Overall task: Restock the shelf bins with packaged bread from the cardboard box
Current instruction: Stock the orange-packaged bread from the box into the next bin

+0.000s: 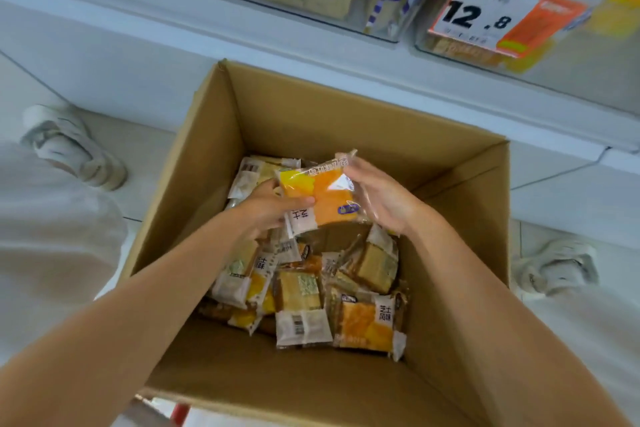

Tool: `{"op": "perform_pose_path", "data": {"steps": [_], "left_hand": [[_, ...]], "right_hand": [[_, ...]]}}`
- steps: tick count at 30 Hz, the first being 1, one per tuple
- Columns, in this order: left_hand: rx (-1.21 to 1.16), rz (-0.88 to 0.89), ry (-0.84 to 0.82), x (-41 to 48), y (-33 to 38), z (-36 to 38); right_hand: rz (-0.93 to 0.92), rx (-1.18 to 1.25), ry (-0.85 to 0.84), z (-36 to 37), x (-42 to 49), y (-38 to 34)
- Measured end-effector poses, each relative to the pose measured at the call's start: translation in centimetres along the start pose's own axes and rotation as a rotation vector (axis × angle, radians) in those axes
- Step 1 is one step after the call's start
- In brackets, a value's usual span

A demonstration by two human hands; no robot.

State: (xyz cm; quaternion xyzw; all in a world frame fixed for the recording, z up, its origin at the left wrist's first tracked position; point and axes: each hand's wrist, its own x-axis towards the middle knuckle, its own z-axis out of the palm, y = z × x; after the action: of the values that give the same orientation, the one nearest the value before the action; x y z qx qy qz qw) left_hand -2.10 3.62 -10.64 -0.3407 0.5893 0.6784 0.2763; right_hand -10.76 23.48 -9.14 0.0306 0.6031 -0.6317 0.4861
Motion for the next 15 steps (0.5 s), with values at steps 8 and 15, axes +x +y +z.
{"op": "perform_pose_path", "data": {"steps": [8, 15], "left_hand": [[-0.105, 0.083, -0.067, -2.4, 0.1, 0.1], [0.146, 0.151, -0.071, -3.9, 0.1, -1.3]], "right_hand": [[0.068, -0.111, 0.162, 0.3, -2.4, 1.3], [-0.206, -0.597, 0.268, -0.3, -3.7, -0.7]]}}
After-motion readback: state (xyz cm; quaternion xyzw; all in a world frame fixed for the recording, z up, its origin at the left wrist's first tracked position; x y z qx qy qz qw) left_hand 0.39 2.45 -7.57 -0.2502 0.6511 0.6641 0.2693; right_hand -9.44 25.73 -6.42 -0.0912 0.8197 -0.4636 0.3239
